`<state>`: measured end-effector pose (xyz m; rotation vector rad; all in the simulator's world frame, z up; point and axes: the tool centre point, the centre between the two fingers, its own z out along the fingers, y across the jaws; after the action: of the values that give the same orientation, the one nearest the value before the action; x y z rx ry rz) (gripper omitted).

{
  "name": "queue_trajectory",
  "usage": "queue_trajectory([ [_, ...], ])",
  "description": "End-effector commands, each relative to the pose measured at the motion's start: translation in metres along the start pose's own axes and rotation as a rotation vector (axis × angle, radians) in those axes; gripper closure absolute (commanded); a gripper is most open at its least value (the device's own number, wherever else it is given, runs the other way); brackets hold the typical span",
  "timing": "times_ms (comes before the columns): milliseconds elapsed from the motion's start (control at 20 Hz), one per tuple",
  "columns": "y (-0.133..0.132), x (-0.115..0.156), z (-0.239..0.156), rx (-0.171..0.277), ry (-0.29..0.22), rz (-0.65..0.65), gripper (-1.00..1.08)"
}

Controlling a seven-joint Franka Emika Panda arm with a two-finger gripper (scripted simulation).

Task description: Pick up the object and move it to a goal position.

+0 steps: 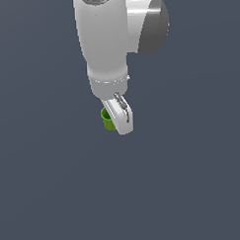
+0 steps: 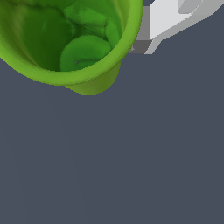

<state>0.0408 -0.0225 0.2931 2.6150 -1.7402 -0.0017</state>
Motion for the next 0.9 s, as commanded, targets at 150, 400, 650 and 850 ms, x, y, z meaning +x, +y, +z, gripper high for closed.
queue_trajectory([
  [150,0.005,-0.004,-0.066,0.0,0.001,0.0,1.08],
  [400,0.007,-0.007,-0.12,0.0,0.002,0.0,1.08],
  [650,0.008,-0.009,-0.163,0.0,0.001,-0.002,1.08],
  [850,0.008,-0.011,-0.187,0.001,0.001,-0.003,1.08],
])
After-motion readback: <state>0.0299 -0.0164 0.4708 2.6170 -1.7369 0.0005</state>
